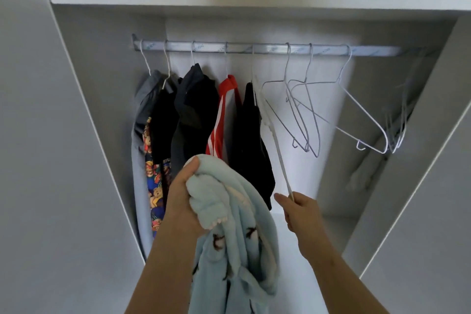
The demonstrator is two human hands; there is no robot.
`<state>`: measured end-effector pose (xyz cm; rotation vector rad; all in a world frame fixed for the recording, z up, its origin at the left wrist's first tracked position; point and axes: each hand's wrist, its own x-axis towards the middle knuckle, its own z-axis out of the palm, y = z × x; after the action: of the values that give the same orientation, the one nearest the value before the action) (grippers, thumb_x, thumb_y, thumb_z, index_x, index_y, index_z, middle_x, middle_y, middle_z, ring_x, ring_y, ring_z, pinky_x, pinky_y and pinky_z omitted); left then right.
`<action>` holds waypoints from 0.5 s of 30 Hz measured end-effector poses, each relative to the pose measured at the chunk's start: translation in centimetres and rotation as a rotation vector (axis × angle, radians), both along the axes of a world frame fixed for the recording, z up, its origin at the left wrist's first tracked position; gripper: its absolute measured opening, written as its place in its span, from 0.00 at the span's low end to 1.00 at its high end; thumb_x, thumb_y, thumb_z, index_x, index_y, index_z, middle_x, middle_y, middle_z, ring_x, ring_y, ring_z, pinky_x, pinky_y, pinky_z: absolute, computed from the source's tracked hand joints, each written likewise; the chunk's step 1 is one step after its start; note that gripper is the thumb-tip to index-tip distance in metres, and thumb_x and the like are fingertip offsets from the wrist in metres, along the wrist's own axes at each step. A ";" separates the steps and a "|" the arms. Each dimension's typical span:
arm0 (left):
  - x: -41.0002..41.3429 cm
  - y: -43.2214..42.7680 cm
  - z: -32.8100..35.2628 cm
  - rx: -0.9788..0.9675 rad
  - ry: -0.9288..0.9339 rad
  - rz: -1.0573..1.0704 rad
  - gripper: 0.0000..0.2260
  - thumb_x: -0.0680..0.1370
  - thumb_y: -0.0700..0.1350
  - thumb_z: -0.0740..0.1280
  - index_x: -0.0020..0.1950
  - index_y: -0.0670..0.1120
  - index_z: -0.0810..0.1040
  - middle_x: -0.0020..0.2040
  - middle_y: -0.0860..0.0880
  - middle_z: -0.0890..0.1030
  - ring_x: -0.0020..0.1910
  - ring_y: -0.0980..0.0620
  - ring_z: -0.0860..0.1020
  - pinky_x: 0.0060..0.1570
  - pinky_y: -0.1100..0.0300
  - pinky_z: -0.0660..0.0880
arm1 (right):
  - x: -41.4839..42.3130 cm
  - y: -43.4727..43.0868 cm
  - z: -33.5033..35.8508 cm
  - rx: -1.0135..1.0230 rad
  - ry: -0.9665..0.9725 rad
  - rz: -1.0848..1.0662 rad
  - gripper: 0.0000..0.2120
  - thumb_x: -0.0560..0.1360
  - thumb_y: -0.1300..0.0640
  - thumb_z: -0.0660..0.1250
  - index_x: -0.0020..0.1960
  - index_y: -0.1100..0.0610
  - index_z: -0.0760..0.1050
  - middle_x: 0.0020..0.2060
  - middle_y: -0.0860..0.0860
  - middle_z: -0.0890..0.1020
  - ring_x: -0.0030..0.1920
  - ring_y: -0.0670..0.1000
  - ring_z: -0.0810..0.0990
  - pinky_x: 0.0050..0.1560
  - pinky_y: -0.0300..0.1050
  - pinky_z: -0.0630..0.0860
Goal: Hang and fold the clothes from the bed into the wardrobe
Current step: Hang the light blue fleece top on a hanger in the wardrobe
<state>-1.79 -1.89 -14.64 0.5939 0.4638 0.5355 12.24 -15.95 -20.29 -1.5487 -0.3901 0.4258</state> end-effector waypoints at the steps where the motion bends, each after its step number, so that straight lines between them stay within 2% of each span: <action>1: -0.3 -0.3 -0.2 0.001 0.001 -0.009 0.24 0.77 0.56 0.61 0.29 0.42 0.83 0.30 0.47 0.80 0.27 0.50 0.79 0.30 0.58 0.78 | -0.5 -0.8 -0.8 -0.001 -0.028 -0.016 0.22 0.72 0.61 0.69 0.27 0.57 0.59 0.23 0.51 0.60 0.26 0.48 0.57 0.25 0.35 0.59; 3: -0.6 -0.9 -0.5 0.009 0.014 -0.029 0.26 0.77 0.56 0.59 0.28 0.42 0.83 0.28 0.49 0.78 0.26 0.51 0.78 0.28 0.60 0.77 | -1.2 -2.2 -2.1 0.009 -0.067 -0.050 0.19 0.72 0.62 0.70 0.29 0.64 0.63 0.25 0.55 0.63 0.28 0.50 0.61 0.26 0.36 0.63; 5: -0.5 -1.7 -0.6 0.006 0.023 -0.060 0.26 0.77 0.57 0.59 0.28 0.43 0.82 0.27 0.49 0.77 0.24 0.52 0.77 0.27 0.62 0.75 | -1.2 -3.3 -2.5 0.052 -0.068 -0.070 0.13 0.72 0.63 0.70 0.32 0.66 0.69 0.25 0.54 0.70 0.27 0.48 0.68 0.27 0.33 0.68; 7: -0.1 -2.6 -0.7 0.024 0.037 -0.055 0.23 0.76 0.55 0.61 0.29 0.42 0.83 0.28 0.47 0.79 0.25 0.51 0.79 0.28 0.59 0.77 | -0.8 -4.0 -2.1 0.110 -0.041 -0.065 0.06 0.71 0.64 0.70 0.36 0.60 0.75 0.23 0.47 0.75 0.25 0.43 0.71 0.26 0.32 0.69; 9: 0.4 -3.6 -0.5 0.075 0.061 -0.077 0.18 0.72 0.53 0.65 0.32 0.41 0.84 0.31 0.45 0.81 0.27 0.49 0.80 0.30 0.56 0.79 | -0.2 -4.7 -1.7 0.123 0.030 -0.086 0.03 0.72 0.61 0.70 0.40 0.56 0.77 0.20 0.46 0.71 0.21 0.43 0.66 0.22 0.34 0.65; 11: 0.8 -4.5 -0.2 0.125 0.090 -0.113 0.17 0.69 0.52 0.67 0.31 0.40 0.84 0.31 0.44 0.81 0.28 0.48 0.81 0.29 0.56 0.80 | 0.5 -5.9 -1.9 0.109 0.067 -0.150 0.06 0.73 0.56 0.69 0.38 0.55 0.78 0.19 0.46 0.66 0.21 0.44 0.61 0.22 0.35 0.60; 15: 1.3 -5.4 -0.7 0.150 0.188 -0.107 0.21 0.75 0.52 0.64 0.30 0.39 0.84 0.30 0.43 0.82 0.27 0.48 0.81 0.26 0.57 0.79 | 1.5 -8.5 -2.7 0.153 0.083 -0.229 0.20 0.76 0.52 0.65 0.26 0.54 0.75 0.18 0.47 0.61 0.20 0.43 0.58 0.21 0.32 0.59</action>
<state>-0.53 -7.26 -15.36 0.8130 0.5696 0.4159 13.73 -24.44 -22.94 -1.4028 -0.1741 0.2735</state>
